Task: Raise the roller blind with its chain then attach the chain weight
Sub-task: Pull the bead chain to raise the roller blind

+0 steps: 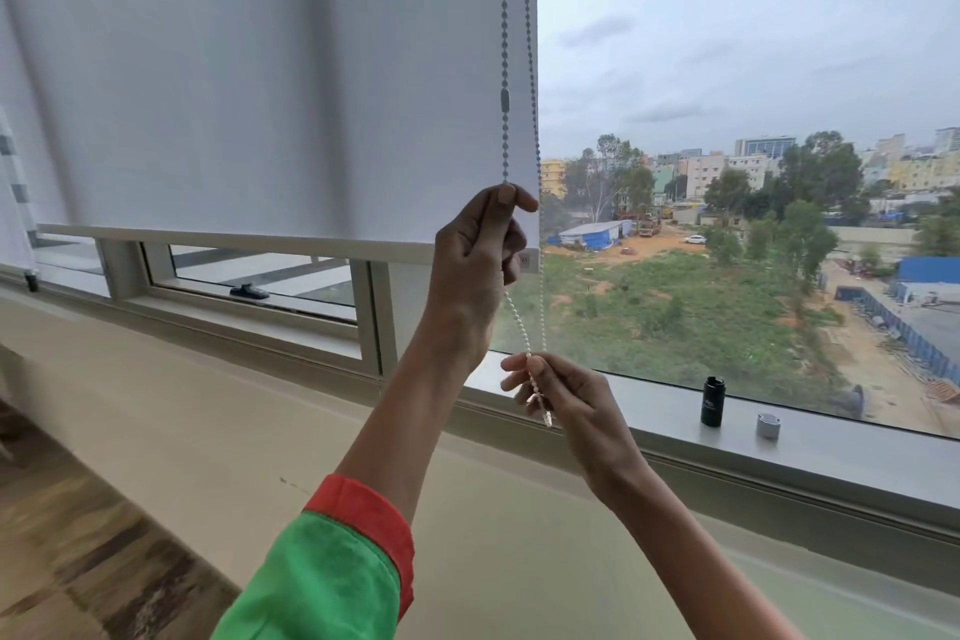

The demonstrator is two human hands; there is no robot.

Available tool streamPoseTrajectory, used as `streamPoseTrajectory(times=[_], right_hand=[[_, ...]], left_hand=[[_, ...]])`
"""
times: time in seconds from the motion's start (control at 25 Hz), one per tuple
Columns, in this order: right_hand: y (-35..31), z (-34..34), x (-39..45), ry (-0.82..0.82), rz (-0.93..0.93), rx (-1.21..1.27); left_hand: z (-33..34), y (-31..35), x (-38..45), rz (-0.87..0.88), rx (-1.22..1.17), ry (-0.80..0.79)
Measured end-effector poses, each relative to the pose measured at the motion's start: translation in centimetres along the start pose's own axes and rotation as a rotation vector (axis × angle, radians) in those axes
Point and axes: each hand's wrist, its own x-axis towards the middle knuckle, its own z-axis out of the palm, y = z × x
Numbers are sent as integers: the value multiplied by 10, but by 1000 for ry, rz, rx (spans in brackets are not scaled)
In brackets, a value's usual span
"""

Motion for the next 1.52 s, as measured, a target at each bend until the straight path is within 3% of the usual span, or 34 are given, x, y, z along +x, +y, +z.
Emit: streamPoseTrajectory(times=[0.08, 0.24, 0.52, 0.8, 0.96, 1.2, 1.36, 1.52], right_hand=[[-11, -2, 15, 25, 30, 29], [-69, 1, 51, 20, -91, 235], [-152, 19, 80, -103, -201, 373], [-129, 22, 68, 37, -338, 253], [-103, 15, 48, 29, -305, 260], [-56, 12, 18, -2, -197, 230], [-44, 5, 7, -14, -163, 193], [-34, 1, 7, -20, -133, 179]], left_hand=[[-3, -5, -7, 5, -3, -9], [-6, -16, -24, -29, -19, -48], [-13, -35, -49, -48, 122, -92], [-29, -34, -47, -163, 190, -183], [-32, -18, -25, -161, 236, -88], [-6, 29, 21, -28, -16, -71], [17, 41, 35, -38, -244, -66], [25, 27, 30, -12, -237, -71]])
